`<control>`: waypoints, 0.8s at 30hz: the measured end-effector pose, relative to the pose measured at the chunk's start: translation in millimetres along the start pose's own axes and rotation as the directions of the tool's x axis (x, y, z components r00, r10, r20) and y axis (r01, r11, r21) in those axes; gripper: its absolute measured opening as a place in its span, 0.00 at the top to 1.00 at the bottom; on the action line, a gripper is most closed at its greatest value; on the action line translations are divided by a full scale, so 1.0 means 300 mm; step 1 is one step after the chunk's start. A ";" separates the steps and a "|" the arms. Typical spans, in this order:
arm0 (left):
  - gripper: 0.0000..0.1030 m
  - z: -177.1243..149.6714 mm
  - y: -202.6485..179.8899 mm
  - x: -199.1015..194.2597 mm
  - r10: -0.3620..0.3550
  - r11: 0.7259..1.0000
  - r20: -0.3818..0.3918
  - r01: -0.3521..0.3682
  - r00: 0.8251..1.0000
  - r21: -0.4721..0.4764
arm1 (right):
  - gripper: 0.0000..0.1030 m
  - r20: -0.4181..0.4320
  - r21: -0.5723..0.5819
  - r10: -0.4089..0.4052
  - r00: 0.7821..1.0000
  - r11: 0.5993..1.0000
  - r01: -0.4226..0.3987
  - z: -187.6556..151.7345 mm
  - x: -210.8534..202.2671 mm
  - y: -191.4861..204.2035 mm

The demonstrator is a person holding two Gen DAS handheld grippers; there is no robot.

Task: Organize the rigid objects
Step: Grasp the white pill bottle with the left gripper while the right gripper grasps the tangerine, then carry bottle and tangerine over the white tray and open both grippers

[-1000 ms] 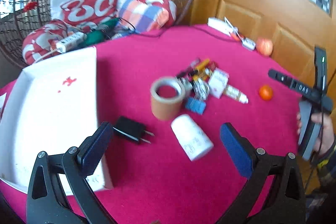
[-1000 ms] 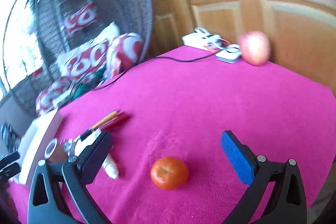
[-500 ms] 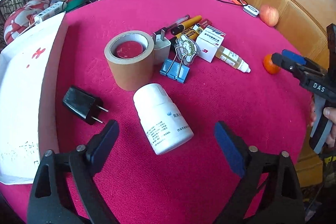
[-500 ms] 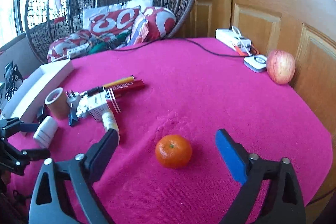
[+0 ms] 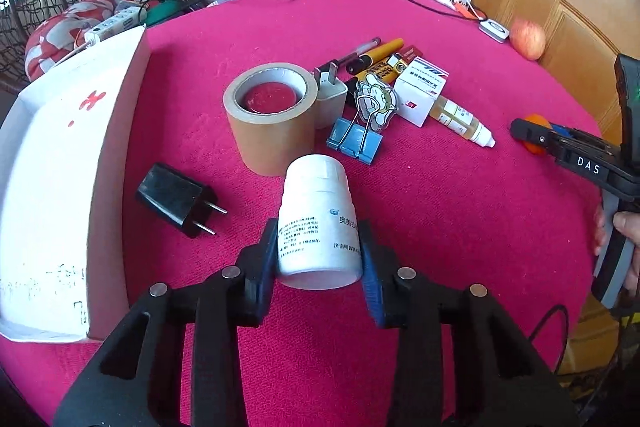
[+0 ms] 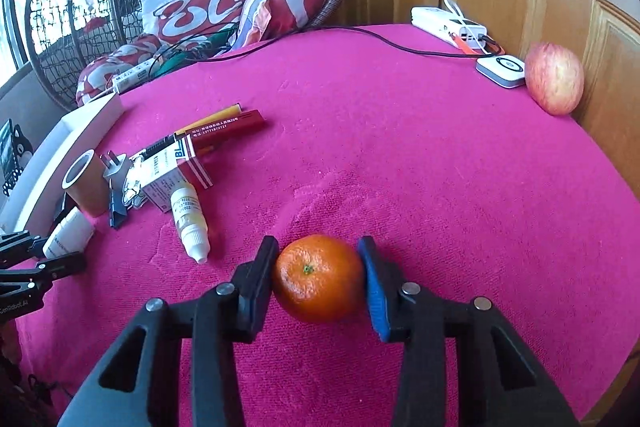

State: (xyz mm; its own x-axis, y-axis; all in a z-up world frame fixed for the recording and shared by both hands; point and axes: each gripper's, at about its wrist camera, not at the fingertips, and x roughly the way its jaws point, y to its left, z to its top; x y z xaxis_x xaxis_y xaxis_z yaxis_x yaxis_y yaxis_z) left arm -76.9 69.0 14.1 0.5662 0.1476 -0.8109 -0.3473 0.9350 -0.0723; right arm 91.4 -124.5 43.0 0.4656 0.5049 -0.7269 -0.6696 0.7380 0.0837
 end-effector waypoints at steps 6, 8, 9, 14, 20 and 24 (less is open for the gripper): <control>0.65 0.008 -0.001 -0.082 0.016 1.000 0.096 -0.016 0.995 0.003 | 0.61 0.086 0.023 0.039 0.996 0.999 -0.041 0.029 -0.072 0.014; 0.65 0.010 0.002 -0.114 0.025 1.000 0.131 -0.025 0.991 0.003 | 0.61 0.113 0.011 0.050 0.992 0.999 -0.052 0.046 -0.096 0.035; 0.65 0.010 0.004 -0.129 0.028 1.000 0.149 -0.029 0.988 0.002 | 0.61 0.126 0.001 0.061 0.990 0.998 -0.061 0.056 -0.111 0.050; 0.65 0.007 0.028 -0.190 0.035 0.999 0.210 -0.031 0.977 -0.022 | 0.61 0.173 -0.036 0.095 0.980 0.995 -0.090 0.095 -0.160 0.112; 0.65 0.011 0.102 -0.263 0.069 0.995 0.272 -0.048 0.960 -0.082 | 0.61 0.202 -0.098 0.148 0.968 0.987 -0.130 0.143 -0.195 0.203; 0.65 0.009 0.174 -0.302 0.100 0.989 0.297 -0.061 0.950 -0.137 | 0.61 0.202 -0.131 0.183 0.962 0.979 -0.158 0.168 -0.199 0.261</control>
State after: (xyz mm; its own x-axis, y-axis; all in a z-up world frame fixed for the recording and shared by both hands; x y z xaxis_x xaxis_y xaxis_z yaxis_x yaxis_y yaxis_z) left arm -144.5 105.2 85.4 0.7249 0.3295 -0.6050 -0.4805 0.8711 -0.1013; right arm 40.4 -74.4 127.5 0.4425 0.7111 -0.5465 -0.8047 0.5837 0.1080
